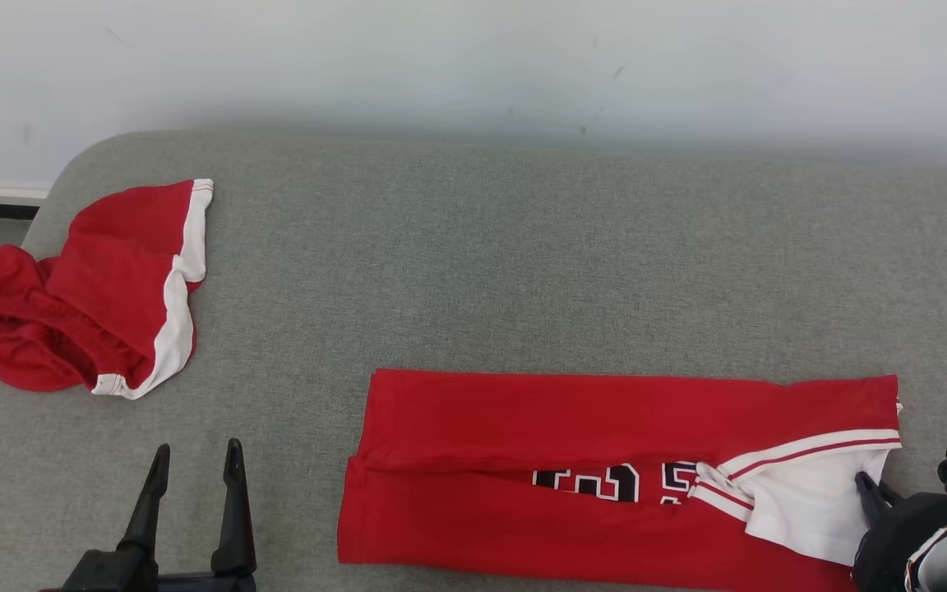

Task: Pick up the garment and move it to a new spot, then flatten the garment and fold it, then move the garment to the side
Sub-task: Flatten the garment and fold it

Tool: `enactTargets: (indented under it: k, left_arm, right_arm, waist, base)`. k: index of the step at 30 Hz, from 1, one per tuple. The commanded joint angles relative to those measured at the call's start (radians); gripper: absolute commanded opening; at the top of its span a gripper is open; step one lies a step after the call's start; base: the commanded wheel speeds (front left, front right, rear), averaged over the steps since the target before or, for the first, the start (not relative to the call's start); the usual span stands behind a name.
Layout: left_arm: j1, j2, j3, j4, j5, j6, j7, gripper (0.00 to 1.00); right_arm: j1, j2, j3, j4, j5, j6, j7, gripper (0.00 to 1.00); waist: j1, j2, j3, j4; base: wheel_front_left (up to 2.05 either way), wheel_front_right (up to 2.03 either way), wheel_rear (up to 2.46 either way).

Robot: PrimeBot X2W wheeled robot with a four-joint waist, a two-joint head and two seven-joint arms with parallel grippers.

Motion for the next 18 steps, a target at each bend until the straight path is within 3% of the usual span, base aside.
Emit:
enactTargets:
  k: [1,12,18]
  left_arm:
    - [-0.002,-0.007,0.010,0.004,0.014,-0.006,-0.003,1.00]
    - [0.001,-0.024,0.032,0.009,0.033,-0.023,-0.003,1.00]
    - [0.013,-0.031,0.044,0.010,0.040,-0.032,-0.003,1.00]
  right_arm:
    - [0.019,-0.015,0.000,0.046,0.011,-0.004,0.018,0.00]
    - [-0.024,-0.157,-0.094,0.080,0.007,-0.004,-0.042,0.00]
    - [-0.026,-0.165,-0.091,0.016,0.021,-0.003,-0.059,0.00]
  waist:
    - [0.0001,0.0001,-0.004,-0.005]
    - [0.0001,0.0001,-0.018,-0.028]
    - [0.0001,0.0001,-0.028,-0.050]
  base:
    - [0.00,0.00,0.00]
    - [0.00,0.00,0.00]
    - [0.00,0.00,0.00]
